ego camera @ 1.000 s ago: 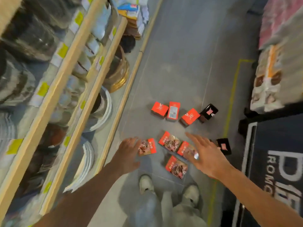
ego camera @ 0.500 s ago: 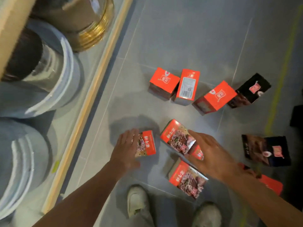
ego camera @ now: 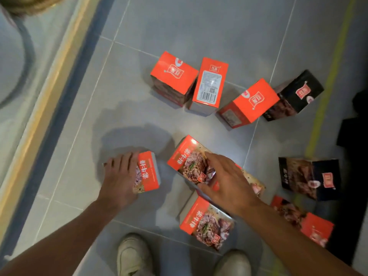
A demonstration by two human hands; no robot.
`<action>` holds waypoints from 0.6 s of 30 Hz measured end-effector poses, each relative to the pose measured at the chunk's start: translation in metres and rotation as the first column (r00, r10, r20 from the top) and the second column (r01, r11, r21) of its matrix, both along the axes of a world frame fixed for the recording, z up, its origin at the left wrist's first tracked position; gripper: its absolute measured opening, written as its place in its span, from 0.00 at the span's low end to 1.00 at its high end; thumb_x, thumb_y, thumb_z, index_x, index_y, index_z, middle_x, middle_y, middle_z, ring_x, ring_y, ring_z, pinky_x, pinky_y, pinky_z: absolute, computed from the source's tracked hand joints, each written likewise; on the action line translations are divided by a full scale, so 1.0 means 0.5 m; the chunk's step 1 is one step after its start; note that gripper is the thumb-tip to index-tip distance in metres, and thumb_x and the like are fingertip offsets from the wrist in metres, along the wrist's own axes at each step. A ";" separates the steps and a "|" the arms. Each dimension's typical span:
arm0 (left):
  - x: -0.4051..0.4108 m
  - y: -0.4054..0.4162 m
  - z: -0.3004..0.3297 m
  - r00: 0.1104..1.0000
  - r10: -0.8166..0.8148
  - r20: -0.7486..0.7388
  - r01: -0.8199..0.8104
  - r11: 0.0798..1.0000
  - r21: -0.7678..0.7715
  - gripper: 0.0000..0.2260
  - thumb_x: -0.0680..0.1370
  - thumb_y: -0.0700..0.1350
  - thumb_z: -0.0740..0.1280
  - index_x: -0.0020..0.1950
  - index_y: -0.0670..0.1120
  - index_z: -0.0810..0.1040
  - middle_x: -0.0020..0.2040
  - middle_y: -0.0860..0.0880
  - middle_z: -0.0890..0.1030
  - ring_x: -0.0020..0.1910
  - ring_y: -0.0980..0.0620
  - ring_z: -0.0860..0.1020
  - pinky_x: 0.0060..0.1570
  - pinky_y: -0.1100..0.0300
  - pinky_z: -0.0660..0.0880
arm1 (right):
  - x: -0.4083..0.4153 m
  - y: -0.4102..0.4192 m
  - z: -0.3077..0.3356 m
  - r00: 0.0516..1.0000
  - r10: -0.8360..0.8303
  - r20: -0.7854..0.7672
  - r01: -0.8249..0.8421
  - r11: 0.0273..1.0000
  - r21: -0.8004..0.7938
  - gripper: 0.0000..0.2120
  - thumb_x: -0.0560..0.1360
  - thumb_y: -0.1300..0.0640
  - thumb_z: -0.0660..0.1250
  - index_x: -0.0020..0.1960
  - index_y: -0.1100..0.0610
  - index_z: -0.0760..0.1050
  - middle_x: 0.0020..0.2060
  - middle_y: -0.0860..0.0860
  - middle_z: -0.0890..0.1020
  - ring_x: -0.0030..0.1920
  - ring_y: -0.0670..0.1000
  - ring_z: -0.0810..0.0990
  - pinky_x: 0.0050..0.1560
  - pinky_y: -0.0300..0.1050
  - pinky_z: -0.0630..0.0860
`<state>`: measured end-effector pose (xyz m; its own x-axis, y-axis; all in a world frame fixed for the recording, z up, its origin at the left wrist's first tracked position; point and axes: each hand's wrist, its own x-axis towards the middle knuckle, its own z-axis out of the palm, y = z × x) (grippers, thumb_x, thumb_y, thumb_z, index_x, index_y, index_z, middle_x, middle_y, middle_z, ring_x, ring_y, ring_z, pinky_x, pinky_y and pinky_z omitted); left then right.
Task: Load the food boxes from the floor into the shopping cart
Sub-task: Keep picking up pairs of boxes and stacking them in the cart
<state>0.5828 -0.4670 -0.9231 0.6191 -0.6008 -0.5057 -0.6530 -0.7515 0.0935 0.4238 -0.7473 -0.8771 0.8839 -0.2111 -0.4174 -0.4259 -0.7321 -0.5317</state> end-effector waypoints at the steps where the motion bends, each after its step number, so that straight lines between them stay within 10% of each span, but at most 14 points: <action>1: 0.004 0.006 0.019 1.000 0.014 0.004 -0.014 1.000 -0.024 0.56 0.46 0.49 0.81 0.72 0.37 0.67 0.62 0.37 0.74 0.58 0.34 0.75 0.59 0.39 0.70 | 0.005 0.003 0.003 1.000 -0.010 -0.007 0.010 1.000 0.005 0.39 0.72 0.32 0.65 0.77 0.49 0.62 0.69 0.49 0.73 0.69 0.52 0.69 0.70 0.44 0.63; 15: 0.057 0.060 0.170 0.975 0.222 0.016 -0.206 0.927 -0.314 0.49 0.60 0.62 0.76 0.74 0.43 0.63 0.68 0.39 0.73 0.64 0.36 0.75 0.62 0.34 0.73 | 0.109 0.072 -0.070 0.944 -0.185 -0.274 0.162 0.981 -0.104 0.67 0.57 0.22 0.71 0.81 0.49 0.41 0.80 0.54 0.56 0.79 0.61 0.54 0.77 0.63 0.55; 18: 0.045 0.067 0.147 0.972 0.233 0.027 -0.212 0.922 -0.323 0.48 0.61 0.63 0.75 0.75 0.44 0.64 0.69 0.40 0.73 0.65 0.37 0.74 0.64 0.34 0.72 | 0.104 0.087 -0.107 0.941 -0.182 -0.285 0.103 0.958 -0.269 0.70 0.54 0.25 0.75 0.81 0.51 0.43 0.76 0.56 0.62 0.74 0.64 0.64 0.72 0.64 0.58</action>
<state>0.6053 -0.4333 -0.8497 0.7801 -0.5656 -0.2674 -0.4847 -0.8166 0.3135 0.4756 -0.7039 -0.9304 0.6757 -0.4561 -0.5791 -0.6475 -0.7427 -0.1705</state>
